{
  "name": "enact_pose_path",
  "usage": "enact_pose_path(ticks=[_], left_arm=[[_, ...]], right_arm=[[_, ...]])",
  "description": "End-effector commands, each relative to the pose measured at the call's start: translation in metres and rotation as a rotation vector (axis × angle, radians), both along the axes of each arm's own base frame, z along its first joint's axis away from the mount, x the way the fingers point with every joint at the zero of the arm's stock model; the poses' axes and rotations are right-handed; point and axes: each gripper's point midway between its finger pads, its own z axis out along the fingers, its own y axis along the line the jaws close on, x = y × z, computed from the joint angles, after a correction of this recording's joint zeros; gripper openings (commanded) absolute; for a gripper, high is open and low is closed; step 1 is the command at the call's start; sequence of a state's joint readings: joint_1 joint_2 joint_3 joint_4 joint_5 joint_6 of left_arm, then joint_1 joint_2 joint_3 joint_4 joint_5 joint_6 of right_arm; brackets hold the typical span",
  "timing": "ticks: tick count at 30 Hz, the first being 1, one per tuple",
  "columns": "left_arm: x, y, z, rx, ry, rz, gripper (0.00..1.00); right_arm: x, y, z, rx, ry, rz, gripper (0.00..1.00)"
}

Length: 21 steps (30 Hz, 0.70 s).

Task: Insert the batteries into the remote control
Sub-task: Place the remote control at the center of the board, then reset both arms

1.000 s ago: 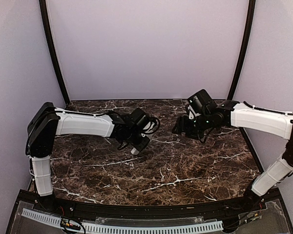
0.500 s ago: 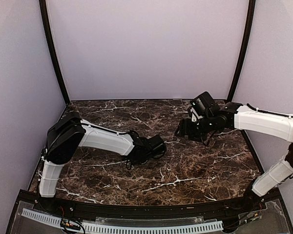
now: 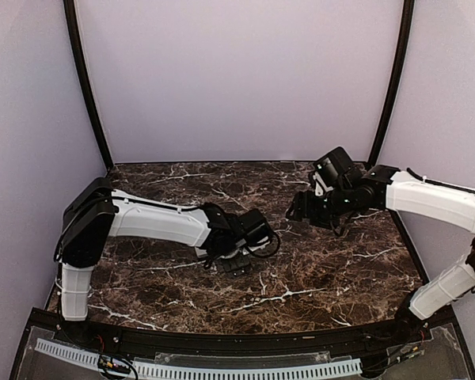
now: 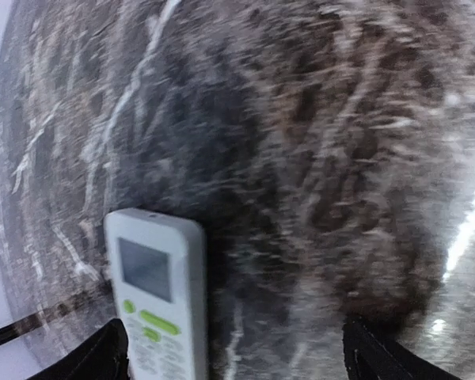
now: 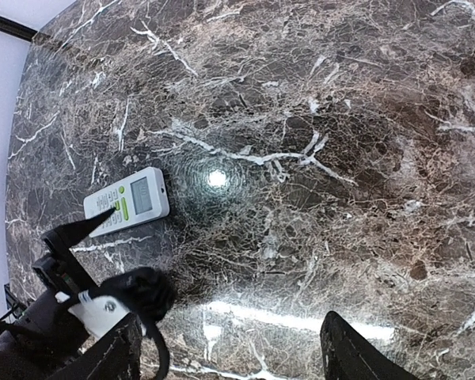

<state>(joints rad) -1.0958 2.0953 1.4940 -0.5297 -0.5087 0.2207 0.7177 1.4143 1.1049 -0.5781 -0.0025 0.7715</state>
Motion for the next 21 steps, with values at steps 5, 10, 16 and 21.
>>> enact_pose_path(ticks=[5,10,16,21], left_arm=[[-0.062,-0.042,0.055,-0.418,0.414,-0.155,0.97],[0.030,0.017,0.114,-0.778,0.313,0.192,0.97],[0.104,0.161,0.149,-0.984,0.012,0.664,0.99],[0.112,0.270,0.154,-0.893,-0.336,0.965,0.99]], right_arm=[[0.010,-0.032,-0.003,-0.035,-0.013,-0.045,0.82],[0.017,-0.063,-0.001,-0.008,-0.062,-0.085,0.89],[0.016,-0.114,0.005,0.000,-0.144,-0.199,0.92],[0.007,-0.140,0.008,-0.023,-0.229,-0.279,0.96]])
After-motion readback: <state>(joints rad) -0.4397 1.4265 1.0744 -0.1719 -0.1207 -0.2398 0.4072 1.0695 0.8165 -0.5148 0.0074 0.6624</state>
